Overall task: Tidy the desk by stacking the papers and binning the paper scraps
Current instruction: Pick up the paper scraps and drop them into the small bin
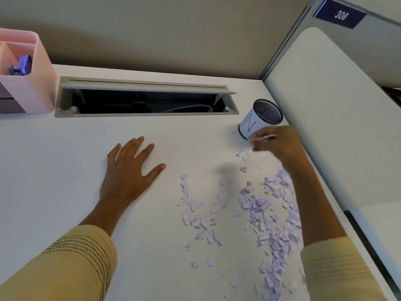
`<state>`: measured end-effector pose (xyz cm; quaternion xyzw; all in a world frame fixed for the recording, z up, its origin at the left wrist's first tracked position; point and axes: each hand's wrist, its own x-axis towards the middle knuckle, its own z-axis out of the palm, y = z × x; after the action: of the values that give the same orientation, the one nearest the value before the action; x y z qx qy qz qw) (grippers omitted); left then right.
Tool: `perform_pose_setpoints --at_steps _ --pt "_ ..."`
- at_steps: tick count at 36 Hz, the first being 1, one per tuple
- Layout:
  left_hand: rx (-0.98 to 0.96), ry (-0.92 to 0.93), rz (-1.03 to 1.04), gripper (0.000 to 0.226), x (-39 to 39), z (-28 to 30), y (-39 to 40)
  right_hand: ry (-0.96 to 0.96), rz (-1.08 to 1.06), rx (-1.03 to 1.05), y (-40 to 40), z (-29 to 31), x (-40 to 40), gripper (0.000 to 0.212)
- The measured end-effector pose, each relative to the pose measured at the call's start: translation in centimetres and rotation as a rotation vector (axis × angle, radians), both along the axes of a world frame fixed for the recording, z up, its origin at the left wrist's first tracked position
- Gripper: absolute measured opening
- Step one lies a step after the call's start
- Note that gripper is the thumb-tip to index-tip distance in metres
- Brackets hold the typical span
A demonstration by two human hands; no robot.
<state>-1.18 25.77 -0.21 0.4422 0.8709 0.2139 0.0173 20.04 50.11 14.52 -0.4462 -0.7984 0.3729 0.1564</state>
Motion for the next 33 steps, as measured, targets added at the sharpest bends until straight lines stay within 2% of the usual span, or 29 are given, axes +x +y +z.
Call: perform_pose_setpoints --at_steps 6,11,15,19,22,26,29,33 --pt "-0.011 -0.006 -0.002 0.074 0.0 -0.1 0.0 0.009 -0.146 0.184 5.5 1.9 -2.5 0.021" --pt "-0.003 -0.005 0.01 0.075 0.1 0.0 0.0 -0.143 -0.188 0.106 8.1 1.2 -3.2 0.029" --pt "0.002 -0.003 0.008 0.074 0.0 0.0 0.0 -0.064 -0.2 0.084 7.7 1.4 -2.7 0.033" --pt "0.004 -0.002 0.005 0.074 0.0 -0.1 0.0 0.057 -0.178 0.25 4.4 1.2 -2.3 0.029" --pt "0.008 -0.01 0.006 0.073 0.1 0.0 -0.1 0.052 0.037 0.195 0.2 -0.6 -2.7 0.026" --pt "0.003 -0.003 0.005 0.073 0.1 0.0 -0.1 -0.093 0.434 -0.011 -5.5 -4.3 -3.6 0.051" --pt "-0.007 0.001 -0.007 0.074 -0.1 -0.1 -0.1 -0.254 0.69 0.046 -8.4 -7.0 -4.0 0.072" --pt "-0.01 -0.006 -0.009 0.074 -0.2 -0.3 0.0 -0.292 0.855 0.193 -10.6 -8.5 -3.3 0.074"
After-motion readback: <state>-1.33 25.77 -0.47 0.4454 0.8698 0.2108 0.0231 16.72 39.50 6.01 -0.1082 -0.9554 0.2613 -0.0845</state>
